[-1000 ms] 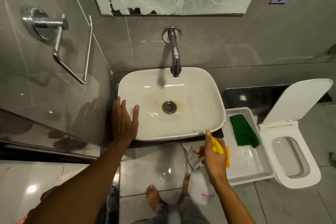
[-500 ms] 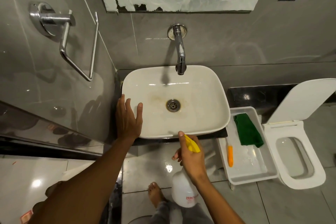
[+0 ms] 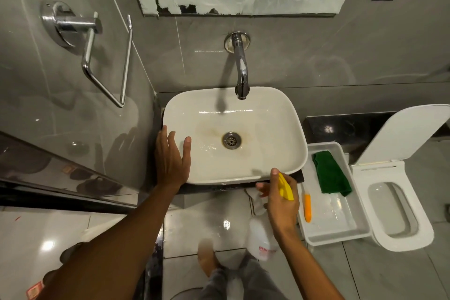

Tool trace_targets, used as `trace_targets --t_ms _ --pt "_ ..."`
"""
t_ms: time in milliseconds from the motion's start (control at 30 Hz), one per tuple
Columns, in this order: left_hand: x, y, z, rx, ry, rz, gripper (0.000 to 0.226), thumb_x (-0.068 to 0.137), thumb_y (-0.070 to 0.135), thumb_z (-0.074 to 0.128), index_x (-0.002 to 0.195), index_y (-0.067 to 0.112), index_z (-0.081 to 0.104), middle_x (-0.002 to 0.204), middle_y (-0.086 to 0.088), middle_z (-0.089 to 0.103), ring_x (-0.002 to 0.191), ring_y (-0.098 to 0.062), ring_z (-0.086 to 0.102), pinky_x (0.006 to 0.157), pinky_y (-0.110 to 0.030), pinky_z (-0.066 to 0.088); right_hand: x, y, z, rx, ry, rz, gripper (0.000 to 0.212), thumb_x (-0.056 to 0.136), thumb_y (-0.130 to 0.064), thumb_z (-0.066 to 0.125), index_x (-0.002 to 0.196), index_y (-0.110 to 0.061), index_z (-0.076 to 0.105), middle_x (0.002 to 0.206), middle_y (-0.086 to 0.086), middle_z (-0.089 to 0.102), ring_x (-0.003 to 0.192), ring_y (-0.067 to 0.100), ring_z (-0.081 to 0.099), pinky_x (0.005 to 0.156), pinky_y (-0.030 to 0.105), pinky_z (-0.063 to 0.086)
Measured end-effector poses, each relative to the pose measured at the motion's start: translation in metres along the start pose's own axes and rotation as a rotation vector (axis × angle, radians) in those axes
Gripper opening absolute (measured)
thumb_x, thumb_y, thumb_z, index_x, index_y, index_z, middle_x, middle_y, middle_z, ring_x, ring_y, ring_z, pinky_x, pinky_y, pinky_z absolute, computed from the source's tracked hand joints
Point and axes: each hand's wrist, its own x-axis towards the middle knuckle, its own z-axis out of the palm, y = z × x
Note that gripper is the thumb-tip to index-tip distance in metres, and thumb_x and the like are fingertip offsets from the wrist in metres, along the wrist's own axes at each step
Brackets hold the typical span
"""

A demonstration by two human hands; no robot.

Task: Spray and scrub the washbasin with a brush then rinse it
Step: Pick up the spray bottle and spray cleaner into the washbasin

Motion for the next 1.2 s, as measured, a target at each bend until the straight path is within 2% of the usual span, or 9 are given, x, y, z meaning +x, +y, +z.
trace_targets --t_ms 133,267,400,500,600,767,967,1100,1200 --pt "-0.001 0.002 -0.001 -0.007 0.002 0.002 0.067 0.107 0.057 0.041 0.152 0.008 0.05 0.172 -0.012 0.035 0.157 -0.034 0.036 0.129 -0.05 0.032 0.007 0.004 -0.017 -0.023 0.089 -0.019 0.046 0.092 -0.072 0.059 0.107 -0.029 0.063 0.069 0.007 0.076 0.055 0.006 0.072 0.049 0.015 0.054" --pt "-0.002 0.004 -0.002 -0.032 0.024 -0.004 0.067 0.106 0.057 0.044 0.151 0.007 0.049 0.17 -0.014 0.036 0.153 -0.034 0.041 0.126 -0.047 0.035 0.01 0.009 -0.027 -0.048 0.124 0.004 0.045 0.094 -0.074 0.057 0.107 -0.031 0.062 0.072 0.002 0.079 0.058 0.003 0.074 0.046 0.011 0.052" --pt "-0.002 0.003 -0.002 -0.018 0.014 -0.004 0.065 0.107 0.055 0.046 0.151 0.007 0.049 0.17 -0.014 0.037 0.153 -0.035 0.041 0.126 -0.05 0.037 0.01 0.018 -0.027 -0.066 0.094 -0.012 0.048 0.091 -0.076 0.058 0.107 -0.032 0.064 0.07 0.007 0.075 0.058 0.01 0.072 0.05 0.017 0.057" --pt "-0.003 0.005 -0.004 -0.003 0.006 -0.002 0.067 0.107 0.057 0.043 0.151 0.007 0.049 0.17 -0.014 0.037 0.153 -0.035 0.04 0.126 -0.049 0.036 0.009 0.025 -0.025 -0.079 0.026 -0.052 0.053 0.09 -0.076 0.06 0.109 -0.026 0.068 0.078 0.008 0.075 0.068 0.021 0.073 0.062 0.036 0.066" --pt "-0.003 0.007 -0.006 0.019 -0.006 -0.004 0.07 0.106 0.059 0.041 0.152 0.007 0.049 0.171 -0.015 0.035 0.155 -0.036 0.038 0.128 -0.049 0.033 0.008 0.027 -0.022 0.011 -0.093 0.016 0.041 0.09 -0.073 0.065 0.112 -0.038 0.066 0.08 0.011 0.081 0.071 0.027 0.08 0.057 0.035 0.062" --pt "-0.003 0.013 -0.008 0.121 -0.023 0.037 0.072 0.105 0.06 0.04 0.153 0.007 0.049 0.172 -0.015 0.034 0.158 -0.037 0.034 0.131 -0.053 0.027 0.015 0.027 -0.028 0.011 -0.084 -0.022 0.042 0.088 -0.078 0.061 0.115 -0.047 0.063 0.085 0.005 0.083 0.078 0.02 0.081 0.056 0.024 0.061" --pt "-0.017 0.054 0.014 0.161 -0.067 0.223 0.061 0.107 0.049 0.052 0.149 0.004 0.053 0.17 -0.016 0.039 0.159 -0.037 0.035 0.126 -0.058 0.032 0.041 0.028 -0.067 0.053 -0.009 -0.061 0.031 0.096 -0.064 0.063 0.124 -0.05 0.064 0.096 -0.009 0.082 0.085 0.006 0.08 0.057 0.021 0.061" --pt "-0.037 0.117 0.052 0.107 -0.154 0.375 0.06 0.106 0.046 0.06 0.148 0.004 0.053 0.17 -0.017 0.038 0.159 -0.037 0.036 0.126 -0.053 0.033 0.077 0.037 -0.107 0.137 0.095 -0.032 0.035 0.098 -0.054 0.068 0.131 -0.043 0.064 0.112 -0.004 0.08 0.096 0.005 0.079 0.08 0.033 0.066" --pt "-0.053 0.174 0.09 0.1 -0.245 0.462 0.068 0.105 0.054 0.056 0.152 0.005 0.05 0.172 -0.014 0.035 0.161 -0.033 0.032 0.129 -0.052 0.03 0.112 0.054 -0.147 0.192 0.2 -0.026 0.041 0.097 -0.053 0.071 0.135 -0.04 0.063 0.119 -0.002 0.078 0.11 0.019 0.078 0.091 0.041 0.065"
